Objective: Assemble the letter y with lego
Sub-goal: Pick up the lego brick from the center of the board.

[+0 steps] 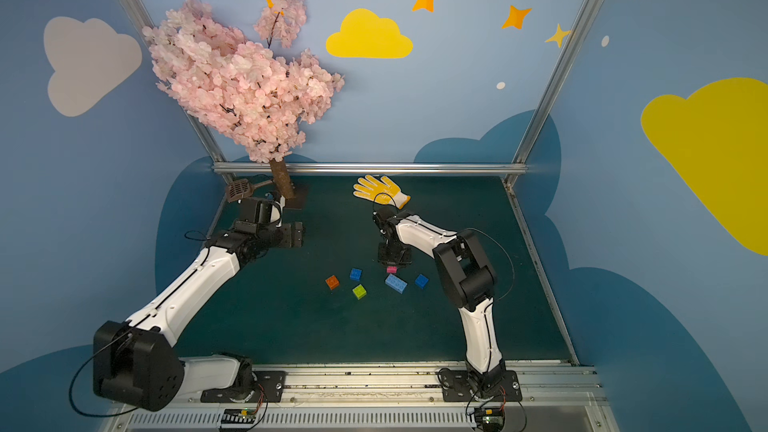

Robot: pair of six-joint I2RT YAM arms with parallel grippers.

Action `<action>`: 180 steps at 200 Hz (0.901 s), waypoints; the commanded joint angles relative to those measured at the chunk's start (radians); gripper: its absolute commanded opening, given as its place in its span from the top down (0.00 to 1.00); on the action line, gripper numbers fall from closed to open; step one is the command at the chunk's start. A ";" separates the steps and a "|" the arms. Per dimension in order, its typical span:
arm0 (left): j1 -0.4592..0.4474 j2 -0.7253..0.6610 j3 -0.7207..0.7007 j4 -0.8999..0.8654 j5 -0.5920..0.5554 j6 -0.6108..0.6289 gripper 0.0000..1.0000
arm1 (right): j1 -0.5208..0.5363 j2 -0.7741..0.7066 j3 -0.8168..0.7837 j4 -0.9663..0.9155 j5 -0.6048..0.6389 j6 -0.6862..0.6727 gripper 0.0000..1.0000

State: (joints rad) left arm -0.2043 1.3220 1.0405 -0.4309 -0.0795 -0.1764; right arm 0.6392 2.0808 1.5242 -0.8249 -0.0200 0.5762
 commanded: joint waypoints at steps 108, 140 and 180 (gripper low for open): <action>0.035 0.077 0.063 -0.077 0.116 -0.051 0.00 | 0.057 -0.167 0.028 -0.152 -0.025 -0.626 0.95; 0.034 0.057 0.046 -0.059 0.073 -0.058 0.00 | 0.057 -0.185 -0.002 -0.157 -0.074 -0.745 1.00; 0.036 0.066 0.049 -0.063 0.050 -0.064 0.00 | 0.059 -0.173 -0.025 -0.163 -0.078 -0.829 1.00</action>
State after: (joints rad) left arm -0.1722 1.3987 1.0786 -0.4820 -0.0071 -0.2325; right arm 0.6922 1.9213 1.5204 -0.9520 -0.0769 -0.1631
